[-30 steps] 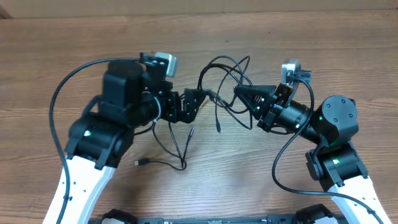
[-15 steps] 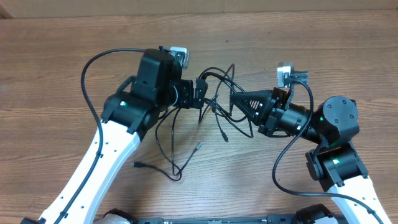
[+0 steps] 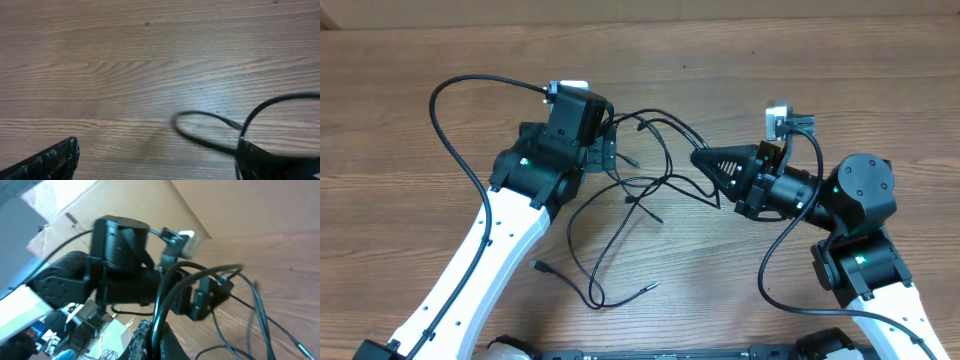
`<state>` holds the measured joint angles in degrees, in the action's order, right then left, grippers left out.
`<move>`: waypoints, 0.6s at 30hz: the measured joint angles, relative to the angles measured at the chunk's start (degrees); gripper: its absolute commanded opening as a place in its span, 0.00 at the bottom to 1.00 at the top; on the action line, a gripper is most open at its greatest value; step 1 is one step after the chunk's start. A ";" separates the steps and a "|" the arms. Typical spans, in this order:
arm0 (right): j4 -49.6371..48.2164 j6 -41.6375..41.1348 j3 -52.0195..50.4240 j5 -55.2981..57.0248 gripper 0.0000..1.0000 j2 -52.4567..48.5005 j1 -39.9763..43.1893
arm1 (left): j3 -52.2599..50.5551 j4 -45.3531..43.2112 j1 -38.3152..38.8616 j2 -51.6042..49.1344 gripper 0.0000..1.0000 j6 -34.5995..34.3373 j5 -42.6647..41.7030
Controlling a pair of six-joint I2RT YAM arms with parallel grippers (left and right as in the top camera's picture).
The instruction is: Untangle cables
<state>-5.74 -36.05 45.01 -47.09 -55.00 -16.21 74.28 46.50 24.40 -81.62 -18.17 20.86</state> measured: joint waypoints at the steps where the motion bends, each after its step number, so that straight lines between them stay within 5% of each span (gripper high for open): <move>1: 1.18 0.44 0.07 0.50 0.04 -0.04 0.00 | 0.00 0.07 0.00 0.00 0.94 -0.09 0.33; 7: 10.80 2.38 0.42 7.28 0.04 -1.49 0.02 | 0.00 0.44 0.00 0.09 0.42 -0.90 1.33; 18: 16.90 4.87 0.42 19.30 0.04 -2.01 0.00 | 3.23 0.66 0.00 8.68 0.27 -1.14 9.51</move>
<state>11.16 -31.18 45.43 -27.79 -57.01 -16.21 77.52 47.16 24.40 -72.95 -19.31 30.37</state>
